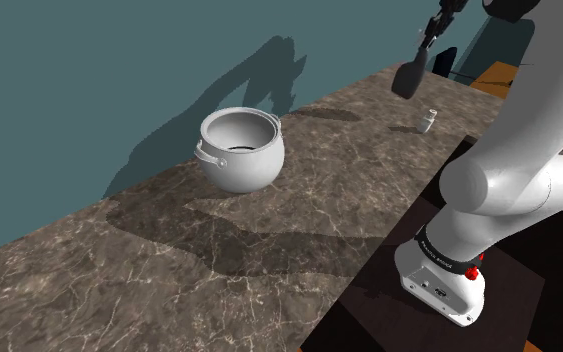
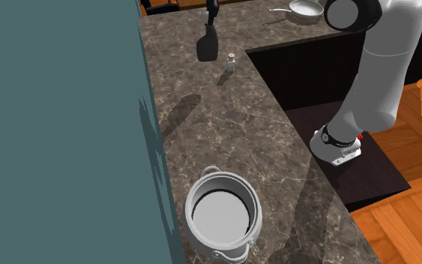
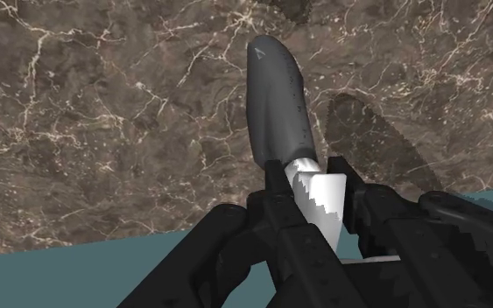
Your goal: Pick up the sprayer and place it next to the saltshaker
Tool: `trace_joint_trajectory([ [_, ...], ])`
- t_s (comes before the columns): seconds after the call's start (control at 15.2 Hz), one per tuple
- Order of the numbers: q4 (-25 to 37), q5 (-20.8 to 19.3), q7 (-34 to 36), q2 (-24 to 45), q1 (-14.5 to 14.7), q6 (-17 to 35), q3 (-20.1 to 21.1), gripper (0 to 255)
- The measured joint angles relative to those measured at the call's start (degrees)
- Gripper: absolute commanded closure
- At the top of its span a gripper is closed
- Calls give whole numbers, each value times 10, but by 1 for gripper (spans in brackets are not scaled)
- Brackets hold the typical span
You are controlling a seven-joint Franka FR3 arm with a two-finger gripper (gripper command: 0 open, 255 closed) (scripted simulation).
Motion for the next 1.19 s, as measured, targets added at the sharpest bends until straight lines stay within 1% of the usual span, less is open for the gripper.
trace_joint_trajectory([
  [0.66, -81, 4, -11, -2, 9, 78, 3, 255],
  [1.19, -124, 14, -24, 11, 9, 132, 7, 255],
])
